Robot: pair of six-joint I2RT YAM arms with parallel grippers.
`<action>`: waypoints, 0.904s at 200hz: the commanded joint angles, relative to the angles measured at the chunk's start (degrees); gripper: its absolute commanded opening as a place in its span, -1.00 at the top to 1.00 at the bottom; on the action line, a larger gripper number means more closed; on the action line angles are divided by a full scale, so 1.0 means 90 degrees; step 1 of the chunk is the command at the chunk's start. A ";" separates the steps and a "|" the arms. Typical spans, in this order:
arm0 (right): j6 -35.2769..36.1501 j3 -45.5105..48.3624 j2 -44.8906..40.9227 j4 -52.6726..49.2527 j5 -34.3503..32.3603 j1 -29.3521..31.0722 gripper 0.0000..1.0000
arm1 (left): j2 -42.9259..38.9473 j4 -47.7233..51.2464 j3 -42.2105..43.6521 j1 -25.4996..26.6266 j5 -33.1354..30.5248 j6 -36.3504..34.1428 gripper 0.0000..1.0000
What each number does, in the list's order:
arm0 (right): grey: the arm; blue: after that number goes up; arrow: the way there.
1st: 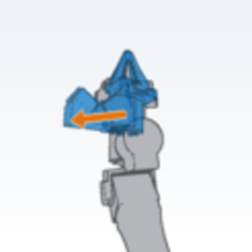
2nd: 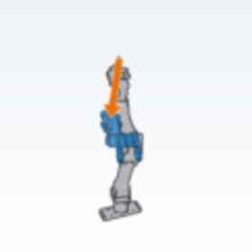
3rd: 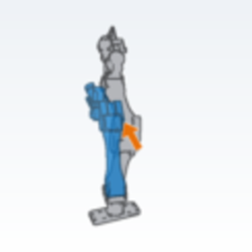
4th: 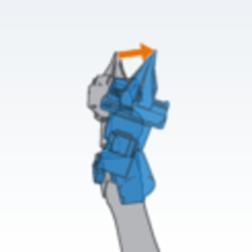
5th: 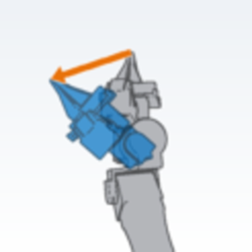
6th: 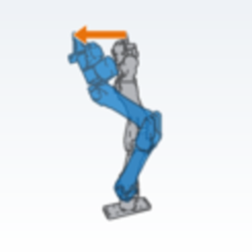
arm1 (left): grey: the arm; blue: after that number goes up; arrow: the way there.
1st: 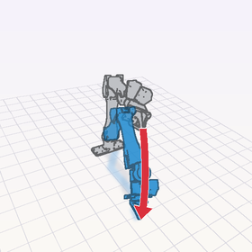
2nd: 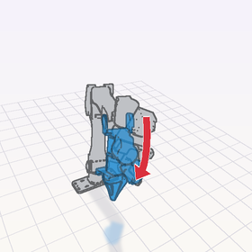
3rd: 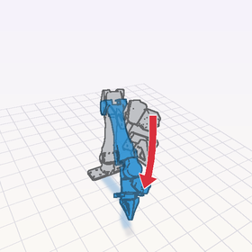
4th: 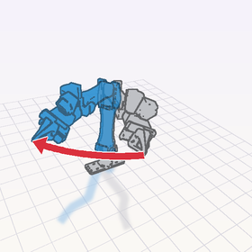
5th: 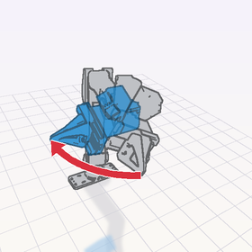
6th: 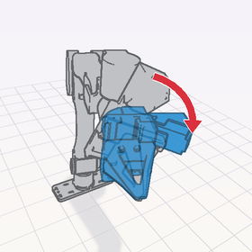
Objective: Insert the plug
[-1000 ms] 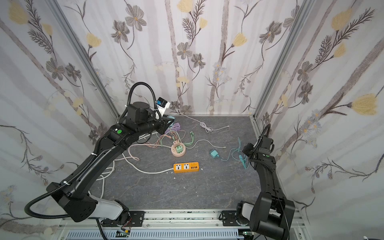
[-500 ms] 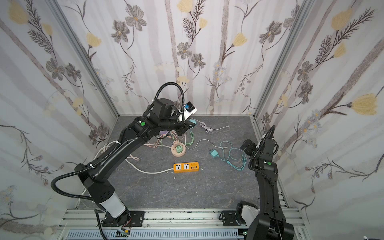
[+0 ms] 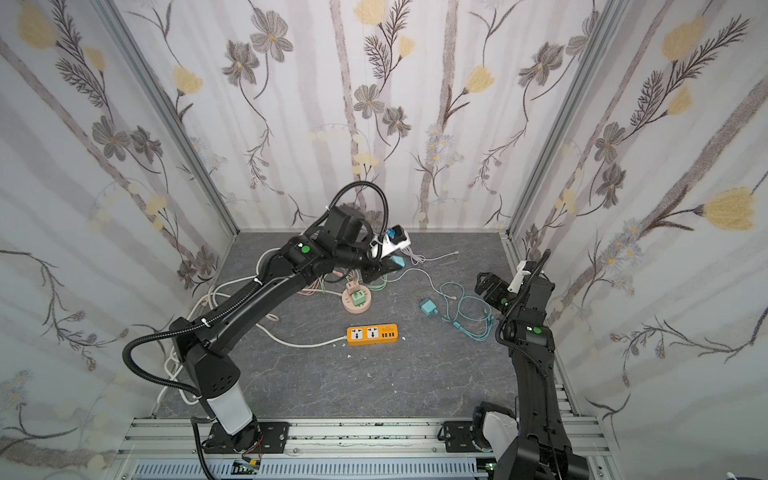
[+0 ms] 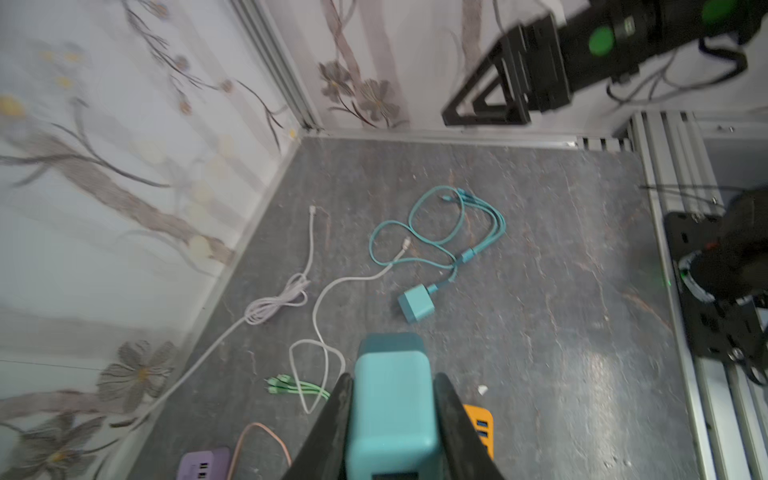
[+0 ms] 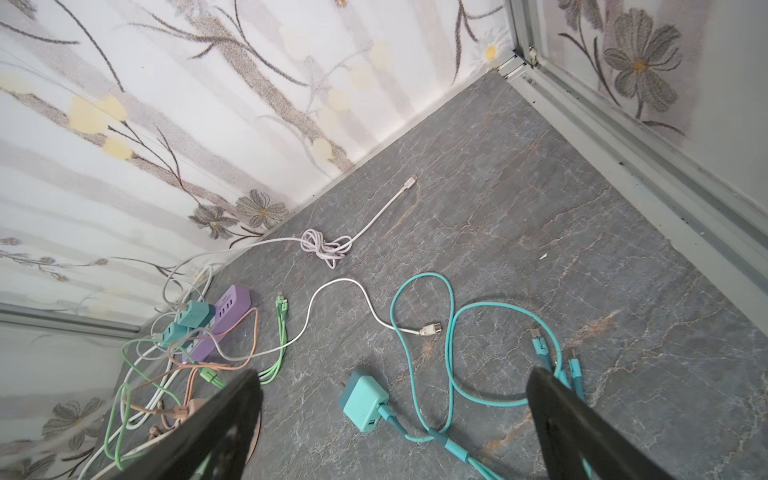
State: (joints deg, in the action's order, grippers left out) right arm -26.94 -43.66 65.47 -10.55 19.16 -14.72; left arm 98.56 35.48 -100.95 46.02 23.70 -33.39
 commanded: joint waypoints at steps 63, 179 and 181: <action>0.0315 -0.0643 0.0439 -0.0221 0.0029 0.0655 -0.99 | -0.0716 -0.1015 0.2638 0.0316 -0.0843 -0.0911 1.00; 0.0463 -0.0721 0.0503 -0.0406 0.0016 0.0874 -0.99 | 0.0051 0.0078 0.2765 0.0308 -0.2069 -0.1432 1.00; 0.0464 -0.0709 0.0507 -0.0385 0.0070 0.0881 -0.99 | 0.0054 0.0082 0.2756 0.0307 -0.2041 -0.1416 1.00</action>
State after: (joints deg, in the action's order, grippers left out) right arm -23.46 -49.74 69.45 -15.07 19.11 -7.07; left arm 98.45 34.65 -75.94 48.90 7.09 -45.01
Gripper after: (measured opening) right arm 0.994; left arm 0.293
